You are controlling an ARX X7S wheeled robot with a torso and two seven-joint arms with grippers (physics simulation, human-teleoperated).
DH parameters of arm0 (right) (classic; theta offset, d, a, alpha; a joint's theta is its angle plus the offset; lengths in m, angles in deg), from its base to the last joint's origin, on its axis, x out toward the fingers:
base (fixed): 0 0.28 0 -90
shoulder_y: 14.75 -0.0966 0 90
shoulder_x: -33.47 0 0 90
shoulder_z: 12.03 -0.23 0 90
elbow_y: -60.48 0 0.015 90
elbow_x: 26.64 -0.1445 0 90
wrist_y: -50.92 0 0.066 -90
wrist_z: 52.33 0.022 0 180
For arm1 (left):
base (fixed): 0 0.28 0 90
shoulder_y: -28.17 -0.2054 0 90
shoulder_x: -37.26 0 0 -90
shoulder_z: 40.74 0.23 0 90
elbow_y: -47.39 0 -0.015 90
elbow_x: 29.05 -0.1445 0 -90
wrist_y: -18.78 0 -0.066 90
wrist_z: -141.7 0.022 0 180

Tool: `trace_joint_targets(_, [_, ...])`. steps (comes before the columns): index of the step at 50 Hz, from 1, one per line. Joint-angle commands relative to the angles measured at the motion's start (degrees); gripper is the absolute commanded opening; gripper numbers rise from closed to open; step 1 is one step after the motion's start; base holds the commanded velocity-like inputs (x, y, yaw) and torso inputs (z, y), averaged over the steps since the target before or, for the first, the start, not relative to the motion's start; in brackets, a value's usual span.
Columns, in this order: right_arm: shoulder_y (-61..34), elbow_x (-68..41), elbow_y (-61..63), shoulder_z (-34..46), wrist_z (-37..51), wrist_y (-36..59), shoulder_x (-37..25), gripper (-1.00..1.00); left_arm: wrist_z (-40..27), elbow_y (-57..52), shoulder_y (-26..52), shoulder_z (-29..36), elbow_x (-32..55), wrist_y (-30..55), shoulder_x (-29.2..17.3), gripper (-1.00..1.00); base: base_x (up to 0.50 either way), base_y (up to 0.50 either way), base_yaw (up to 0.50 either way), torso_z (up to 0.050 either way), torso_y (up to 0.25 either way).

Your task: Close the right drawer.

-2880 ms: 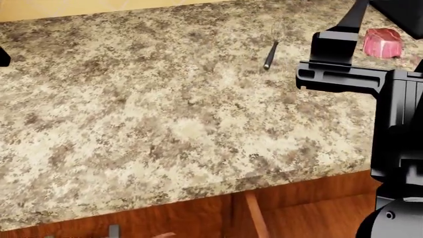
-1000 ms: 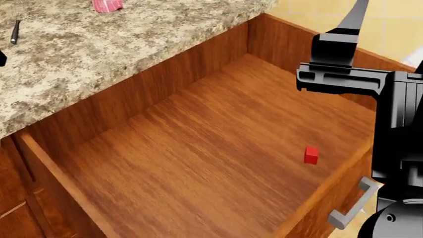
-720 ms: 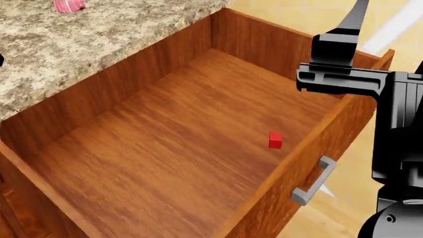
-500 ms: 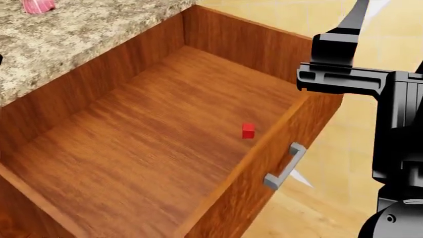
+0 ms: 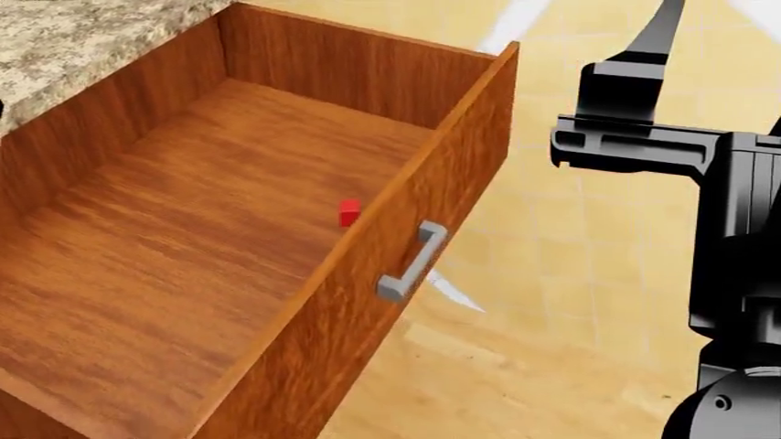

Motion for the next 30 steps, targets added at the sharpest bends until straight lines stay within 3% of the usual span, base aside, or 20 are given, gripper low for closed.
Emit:
trace_joint_targets(1, [0.4,0.0,-0.2,0.1,0.4,-1.1,-0.2,1.0,-0.9,0.0,0.2,-0.1,1.4,-0.2,-0.5,1.0,-0.07,0.15,-0.5,0.0,0.0])
trace_joint_targets(12, [0.4,0.2,-0.1,-0.2,1.2,-1.9,0.0,1.0,-1.3,0.1,0.4,0.1,1.8,-0.5,-0.9,1.0,-0.05,0.13,-0.42,0.0,0.0])
trace_joint_targets(22, [0.7,0.8,-1.1,0.3,1.8,-3.3,-0.5,1.0,0.6,0.3,-0.5,1.6,-1.5,-1.7,-0.6,1.0,-0.03,0.07,-0.11,0.0,0.0])
trace_joint_targets(30, [0.2,-0.9,-1.1,-1.5,1.4,-2.8,0.9,1.0,-1.3,0.2,0.7,0.9,1.7,-1.2,-1.2,1.0,0.0,-0.01,0.0,0.0,0.0])
